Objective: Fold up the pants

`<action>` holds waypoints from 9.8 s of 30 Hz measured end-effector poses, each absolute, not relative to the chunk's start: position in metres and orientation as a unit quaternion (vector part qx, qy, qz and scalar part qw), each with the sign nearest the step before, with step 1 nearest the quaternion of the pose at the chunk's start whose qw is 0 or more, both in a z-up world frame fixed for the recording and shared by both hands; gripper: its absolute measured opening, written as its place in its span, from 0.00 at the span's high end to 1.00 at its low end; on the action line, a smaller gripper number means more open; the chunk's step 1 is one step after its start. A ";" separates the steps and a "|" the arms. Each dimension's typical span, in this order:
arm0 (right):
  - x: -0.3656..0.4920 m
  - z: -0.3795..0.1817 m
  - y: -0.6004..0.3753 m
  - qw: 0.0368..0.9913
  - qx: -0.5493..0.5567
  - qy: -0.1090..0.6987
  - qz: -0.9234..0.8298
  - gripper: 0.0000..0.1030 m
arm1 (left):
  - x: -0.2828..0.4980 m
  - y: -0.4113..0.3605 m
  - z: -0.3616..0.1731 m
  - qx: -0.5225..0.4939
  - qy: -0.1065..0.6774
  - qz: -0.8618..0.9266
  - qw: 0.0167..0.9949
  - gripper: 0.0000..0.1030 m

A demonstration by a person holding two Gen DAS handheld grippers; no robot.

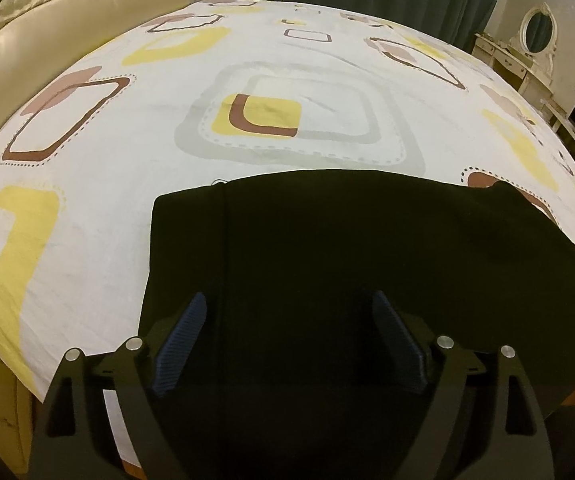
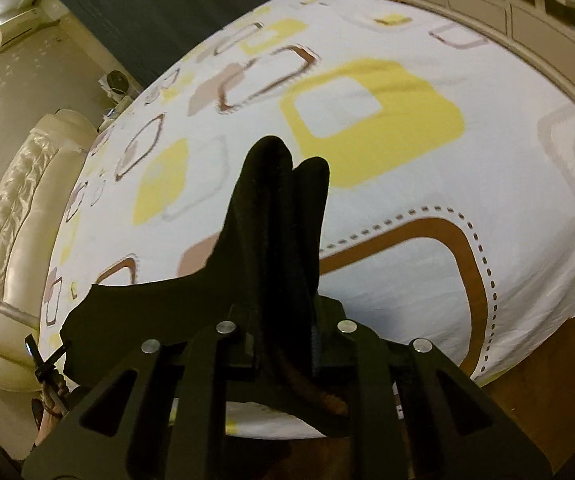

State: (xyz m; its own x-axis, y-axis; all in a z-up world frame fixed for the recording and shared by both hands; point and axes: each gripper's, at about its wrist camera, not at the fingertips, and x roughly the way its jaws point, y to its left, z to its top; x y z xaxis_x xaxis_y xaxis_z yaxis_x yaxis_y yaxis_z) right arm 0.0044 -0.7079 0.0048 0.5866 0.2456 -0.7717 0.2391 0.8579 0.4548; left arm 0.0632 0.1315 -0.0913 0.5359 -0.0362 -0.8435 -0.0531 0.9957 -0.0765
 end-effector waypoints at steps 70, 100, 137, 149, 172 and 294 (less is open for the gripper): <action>0.060 -0.078 -0.284 0.819 0.186 0.512 0.180 0.66 | 0.064 0.128 -0.092 -0.038 0.483 0.005 0.875 0.18; 0.097 -0.119 -0.560 0.767 0.403 0.478 0.146 0.77 | 0.065 0.125 -0.092 -0.029 0.484 0.008 0.874 0.18; -0.032 -0.081 -0.559 0.808 0.370 0.448 0.095 0.72 | 0.063 0.126 -0.091 -0.037 0.481 0.002 0.876 0.18; 0.017 -0.098 -0.469 0.776 0.381 0.462 0.199 0.66 | 0.059 0.130 -0.087 -0.051 0.480 -0.009 0.876 0.18; 0.011 -0.106 -0.450 0.779 0.356 0.472 0.210 0.52 | 0.067 0.220 -0.105 -0.253 0.511 -0.164 0.805 0.19; 0.088 -0.111 -0.353 0.713 0.356 0.526 0.298 0.79 | 0.056 0.011 -0.049 -0.117 0.488 -0.116 0.857 0.20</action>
State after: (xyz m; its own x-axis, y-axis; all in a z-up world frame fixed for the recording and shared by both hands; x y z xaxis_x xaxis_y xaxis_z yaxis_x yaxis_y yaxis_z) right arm 0.0880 -0.3526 -0.1106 0.2695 0.7998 -0.5364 -0.0503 0.5680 0.8215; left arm 0.0561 0.0112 -0.0493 0.4975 -0.3134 -0.8089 0.0844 0.9455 -0.3144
